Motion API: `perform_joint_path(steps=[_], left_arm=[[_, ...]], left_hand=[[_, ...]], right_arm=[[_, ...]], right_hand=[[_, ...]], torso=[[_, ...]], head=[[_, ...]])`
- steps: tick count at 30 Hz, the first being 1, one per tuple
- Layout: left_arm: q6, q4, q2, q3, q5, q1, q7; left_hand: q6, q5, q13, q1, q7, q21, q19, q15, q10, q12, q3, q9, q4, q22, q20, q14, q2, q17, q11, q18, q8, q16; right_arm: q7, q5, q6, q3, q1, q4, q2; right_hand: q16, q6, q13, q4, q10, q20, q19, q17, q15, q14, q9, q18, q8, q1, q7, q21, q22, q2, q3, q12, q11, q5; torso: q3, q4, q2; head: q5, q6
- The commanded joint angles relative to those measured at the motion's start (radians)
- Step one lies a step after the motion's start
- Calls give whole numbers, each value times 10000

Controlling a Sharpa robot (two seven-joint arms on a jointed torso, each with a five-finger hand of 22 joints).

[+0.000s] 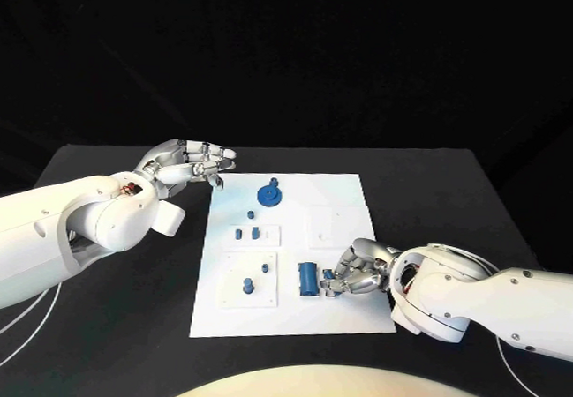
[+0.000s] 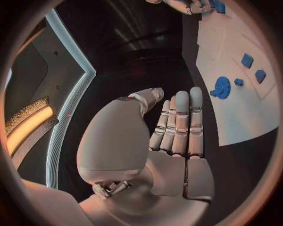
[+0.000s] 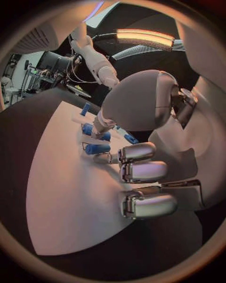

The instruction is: Assemble the parts on the task board

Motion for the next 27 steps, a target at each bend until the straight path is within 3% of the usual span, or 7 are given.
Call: perform_joint_path(steps=[1,13,27], left_arm=[[119,0,17,4,57,-2,35],[119,-33,26,-7,57,-17,28],[112,-77,23,-11,57,-25,21]], left_hand=[[-95,17,-9,-66,171,-37,-7,26,-64,70,-9,-15,34,-12,55,-50,52,-17,24,148,44,-35],[-95,17,-9,-66,171,-37,-7,26,-64,70,-9,-15,34,-12,55,-50,52,-17,24,148,44,-35],[-101,19,-15,-85,172,-48,-5,30,-74,80,-6,-17,57,-19,60,-51,75,-21,25,148,50,-31]], right_arm=[[30,-88,102,-13,-27,147,-56],[43,-116,17,-13,-30,350,-261],[117,-53,87,-13,-30,439,-353]], right_hand=[[-27,66,2070,68,591,16,1063,2142,1,954,25,-142,-16,-126,7,44,2630,0,-117,-21,12,-76],[-20,87,2069,329,594,5,1063,2157,-12,957,29,-142,-30,-66,-10,44,2630,116,-353,-23,-3,15],[-2,103,2074,349,600,-3,1063,2193,-19,965,35,-142,-34,115,-19,44,2630,184,-427,-14,-12,176]], torso=[[6,-5,0],[5,-2,1],[0,-2,-2]], head=[[4,-14],[-12,-5],[1,-26]])
